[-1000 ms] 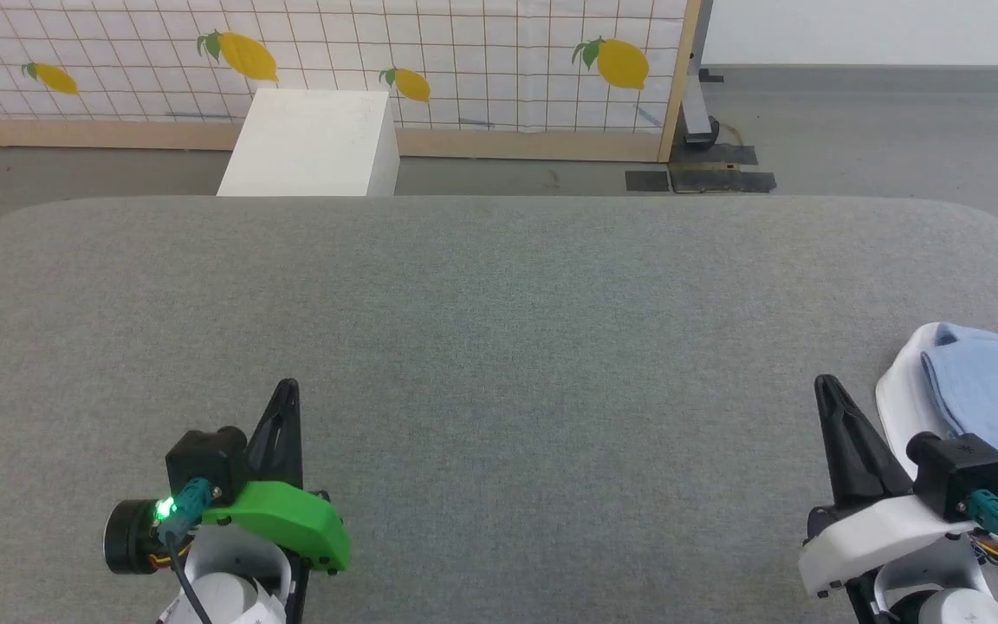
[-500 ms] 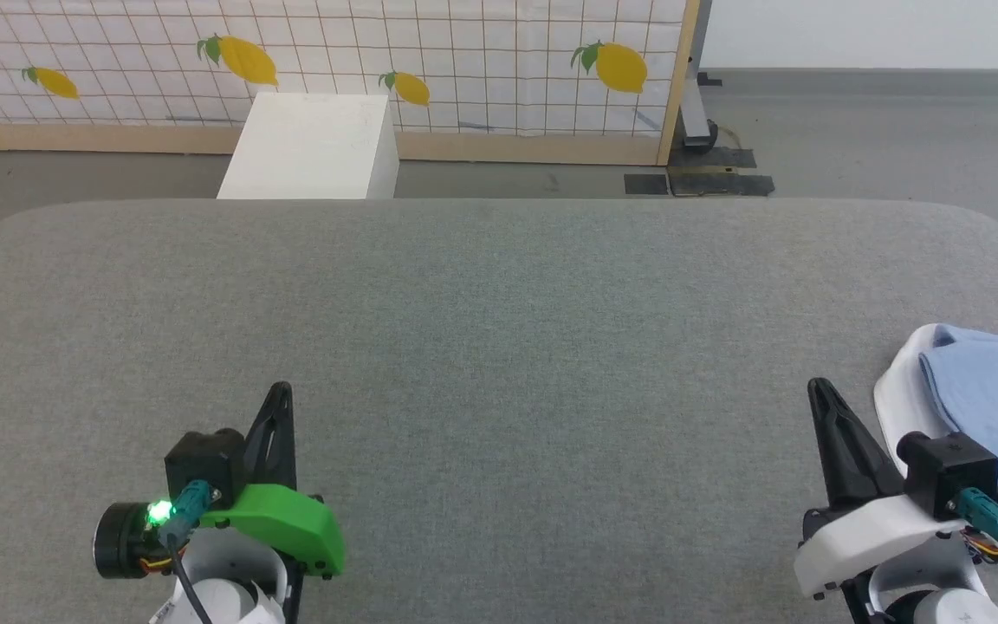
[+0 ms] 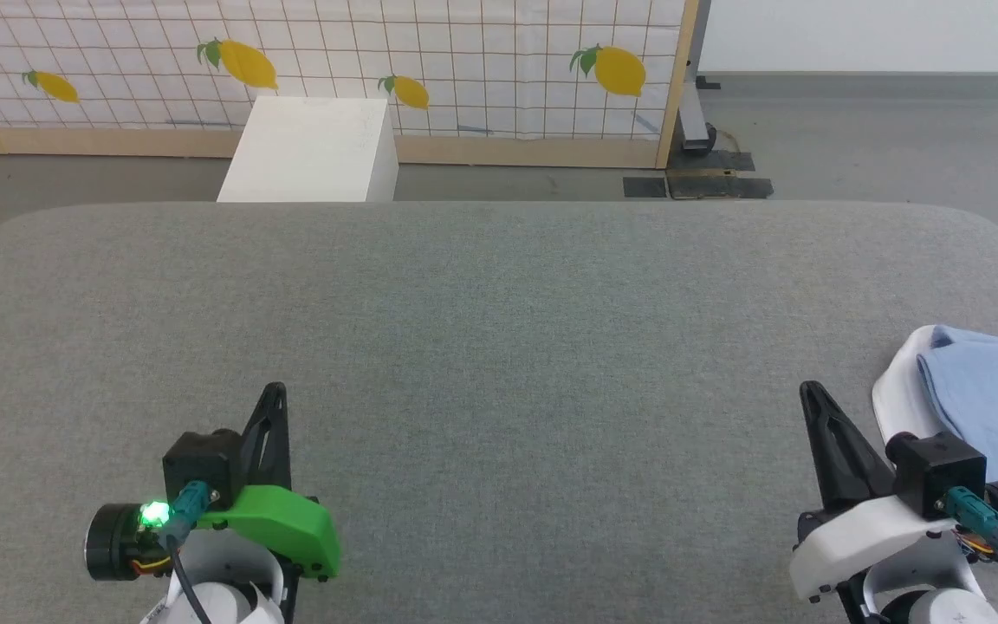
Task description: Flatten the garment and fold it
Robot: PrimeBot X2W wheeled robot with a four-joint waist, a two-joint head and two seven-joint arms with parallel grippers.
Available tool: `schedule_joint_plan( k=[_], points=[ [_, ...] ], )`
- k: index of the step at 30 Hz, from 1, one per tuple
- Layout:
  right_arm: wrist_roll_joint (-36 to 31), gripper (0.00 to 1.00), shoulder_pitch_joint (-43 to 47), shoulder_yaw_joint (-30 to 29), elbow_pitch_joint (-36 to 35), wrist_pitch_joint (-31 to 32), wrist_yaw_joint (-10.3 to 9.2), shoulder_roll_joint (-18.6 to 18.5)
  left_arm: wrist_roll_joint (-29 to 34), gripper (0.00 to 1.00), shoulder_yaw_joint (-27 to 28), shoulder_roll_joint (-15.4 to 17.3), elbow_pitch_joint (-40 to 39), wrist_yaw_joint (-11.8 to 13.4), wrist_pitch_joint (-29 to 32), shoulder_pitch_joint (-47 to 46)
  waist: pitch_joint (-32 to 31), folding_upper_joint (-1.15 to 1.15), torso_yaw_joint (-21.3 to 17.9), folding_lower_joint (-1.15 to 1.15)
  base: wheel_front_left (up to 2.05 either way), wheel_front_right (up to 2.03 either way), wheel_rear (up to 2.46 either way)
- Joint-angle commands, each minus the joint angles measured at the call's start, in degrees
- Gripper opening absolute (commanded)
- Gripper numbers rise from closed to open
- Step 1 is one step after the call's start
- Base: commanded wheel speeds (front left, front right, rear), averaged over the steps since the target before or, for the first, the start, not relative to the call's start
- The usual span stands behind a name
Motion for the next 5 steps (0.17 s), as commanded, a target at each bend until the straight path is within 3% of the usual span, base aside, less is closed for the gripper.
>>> schedule_joint_plan(
  k=[1, 5],
  points=[
    [-0.5, 0.00, -0.9, 0.1, 0.2, 0.3, -0.07, 0.1, 1.0, 0.00, 0.2, -0.3, -0.6, 0.5, 0.4, 1.2, 0.0, 0.00, 0.0, 0.00, 0.00, 0.00, 0.00],
    [-0.8, 0.00, -0.9, 0.3, 0.2, 0.5, -0.08, 0.1, 1.5, 0.00, 0.4, -0.3, -1.2, 0.6, 0.9, 1.5, -0.1, 0.00, 0.0, 0.00, 0.00, 0.00, 0.00]
  ],
)
